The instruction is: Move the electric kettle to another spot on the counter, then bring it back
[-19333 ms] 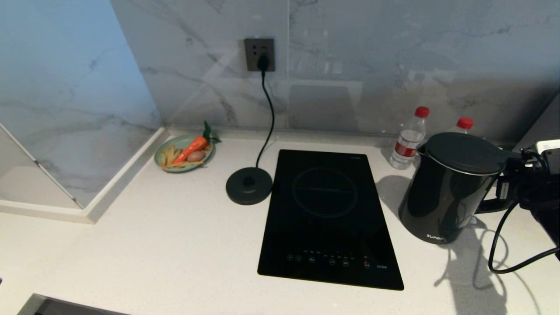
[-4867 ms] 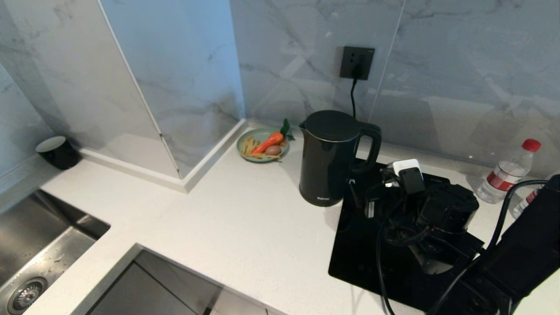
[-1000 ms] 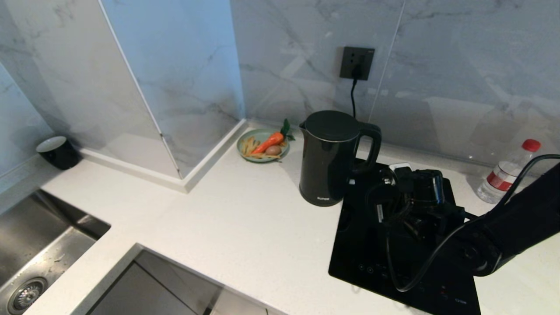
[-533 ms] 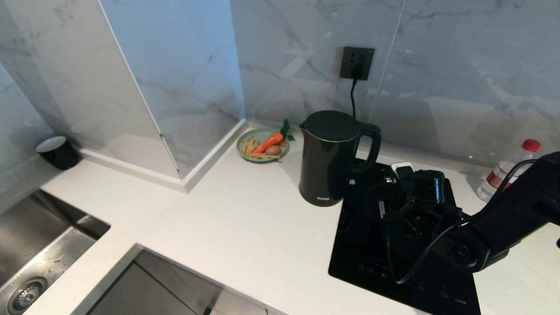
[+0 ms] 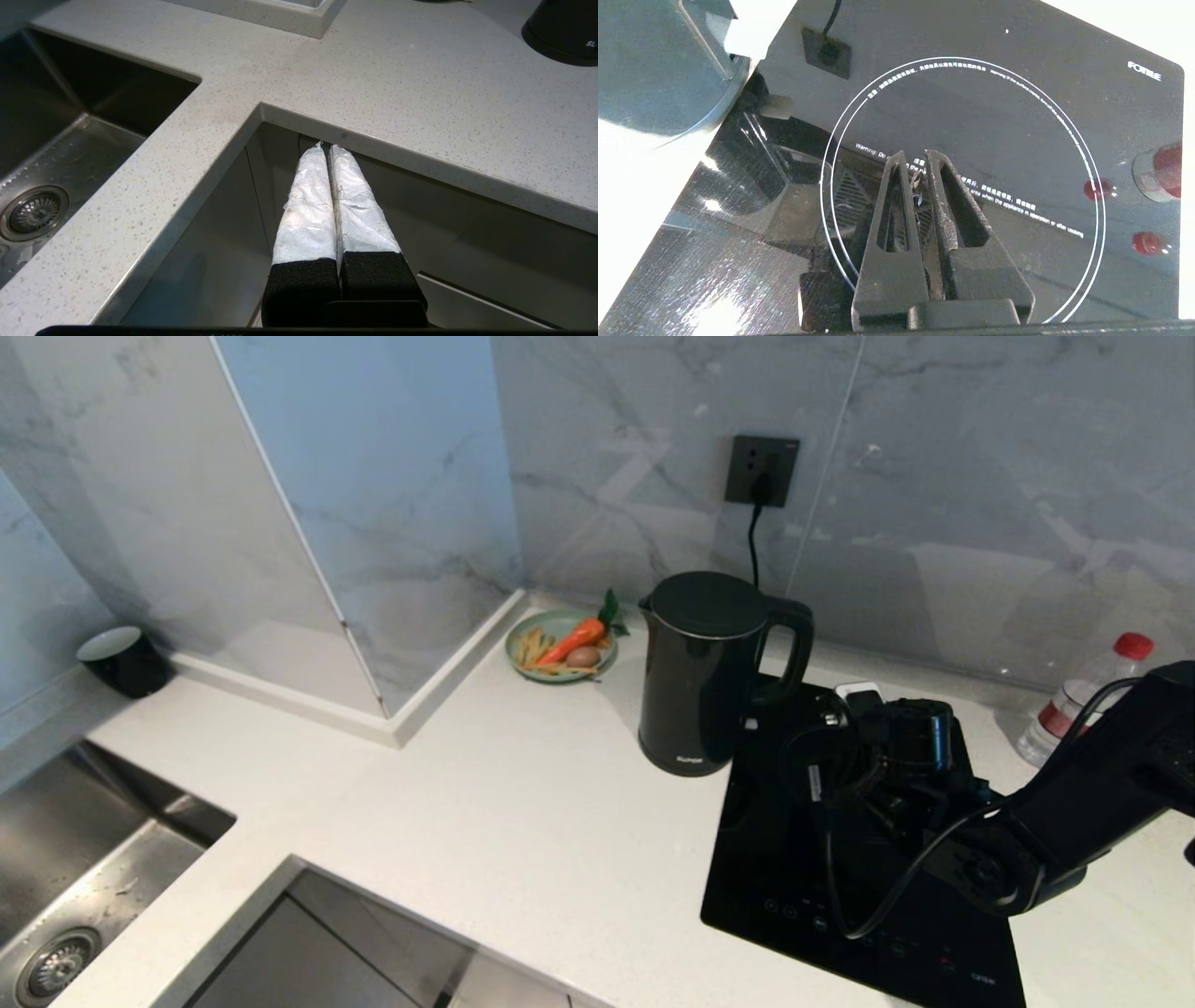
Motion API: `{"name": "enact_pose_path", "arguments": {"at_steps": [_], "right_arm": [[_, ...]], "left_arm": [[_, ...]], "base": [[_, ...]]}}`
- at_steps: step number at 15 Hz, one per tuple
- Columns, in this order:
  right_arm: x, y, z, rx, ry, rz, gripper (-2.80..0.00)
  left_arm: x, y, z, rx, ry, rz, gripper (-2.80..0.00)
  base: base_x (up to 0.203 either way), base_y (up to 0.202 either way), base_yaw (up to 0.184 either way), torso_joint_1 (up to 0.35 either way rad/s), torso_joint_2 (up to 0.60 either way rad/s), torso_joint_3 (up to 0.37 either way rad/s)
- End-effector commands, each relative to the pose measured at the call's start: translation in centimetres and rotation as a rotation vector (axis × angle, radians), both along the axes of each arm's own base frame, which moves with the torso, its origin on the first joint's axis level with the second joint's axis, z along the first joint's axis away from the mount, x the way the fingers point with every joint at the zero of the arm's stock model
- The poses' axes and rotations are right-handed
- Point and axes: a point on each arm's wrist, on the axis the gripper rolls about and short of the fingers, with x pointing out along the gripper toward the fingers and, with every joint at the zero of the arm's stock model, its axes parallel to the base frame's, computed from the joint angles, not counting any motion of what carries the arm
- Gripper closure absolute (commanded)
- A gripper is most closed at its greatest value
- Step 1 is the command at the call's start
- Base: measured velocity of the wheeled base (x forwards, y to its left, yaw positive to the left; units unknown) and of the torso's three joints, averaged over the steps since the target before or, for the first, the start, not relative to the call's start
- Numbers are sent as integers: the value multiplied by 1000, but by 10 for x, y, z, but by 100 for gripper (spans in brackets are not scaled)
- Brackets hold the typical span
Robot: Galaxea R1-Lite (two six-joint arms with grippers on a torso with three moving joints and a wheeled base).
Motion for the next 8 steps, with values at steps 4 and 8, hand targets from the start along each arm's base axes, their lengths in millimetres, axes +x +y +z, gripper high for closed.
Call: {"name": "enact_pose_path", "arguments": {"at_steps": [4, 8], "right_arm": [[8, -14, 0, 10, -17, 17, 0], [18, -16, 7, 9, -65, 64, -280]], "left_arm": [[0, 0, 0, -1, 1, 0, 0], [0, 0, 0, -2, 0, 0, 0]], "base": [[0, 0, 0, 0, 0, 0], [0, 0, 0, 0, 0, 0]]}}
